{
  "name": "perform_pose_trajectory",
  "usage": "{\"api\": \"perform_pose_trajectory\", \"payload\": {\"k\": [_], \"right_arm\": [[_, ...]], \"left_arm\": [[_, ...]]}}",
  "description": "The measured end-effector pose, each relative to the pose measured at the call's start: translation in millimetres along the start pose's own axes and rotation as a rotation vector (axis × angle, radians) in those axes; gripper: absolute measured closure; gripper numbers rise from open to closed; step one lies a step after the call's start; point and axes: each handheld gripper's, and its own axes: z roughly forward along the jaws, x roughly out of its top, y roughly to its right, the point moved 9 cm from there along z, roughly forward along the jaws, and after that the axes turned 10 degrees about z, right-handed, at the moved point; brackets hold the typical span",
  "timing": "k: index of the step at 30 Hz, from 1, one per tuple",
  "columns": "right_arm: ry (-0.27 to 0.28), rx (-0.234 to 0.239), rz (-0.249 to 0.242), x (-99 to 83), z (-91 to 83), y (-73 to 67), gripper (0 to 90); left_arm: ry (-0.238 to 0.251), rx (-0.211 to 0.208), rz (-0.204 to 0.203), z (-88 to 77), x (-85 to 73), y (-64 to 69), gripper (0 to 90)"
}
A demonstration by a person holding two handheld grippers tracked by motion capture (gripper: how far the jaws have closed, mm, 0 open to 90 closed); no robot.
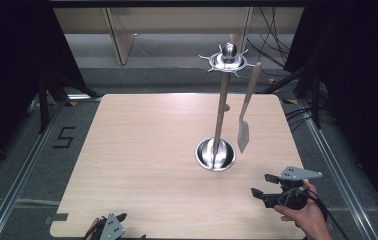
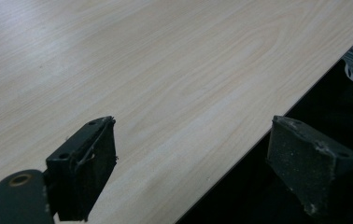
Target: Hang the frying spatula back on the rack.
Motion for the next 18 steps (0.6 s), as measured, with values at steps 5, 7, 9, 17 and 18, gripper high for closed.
{"api": "perform_pose_trajectory", "payload": {"k": [5, 7, 9, 17, 18], "right_arm": [[-0.009, 0.003, 0.014, -5.5, 0.0, 1.8, 25.2], [-0.009, 0.003, 0.043, -8.8, -0.9, -0.2, 25.1], [-0.011, -0.002, 0.029, -11.4, -1.4, 0.9, 25.1], [-0.031, -0.004, 0.052, -30.5, -6.8, 1.1, 24.8], [-0.03, 0.0, 0.066, -32.8, -6.8, 0.3, 24.8]], "left_arm": [[-0.017, -0.006, 0.027, -1.0, -0.7, -1.0, 14.8], [-0.016, 0.005, -0.002, -0.9, -1.5, 0.8, 14.8], [-0.02, -0.001, 0.075, -2.5, -1.3, -3.5, 14.8], [-0.011, 0.015, 0.059, -4.4, -3.6, -4.2, 14.8], [-0.011, 0.015, 0.059, -4.4, -3.6, -4.2, 14.9]]}}
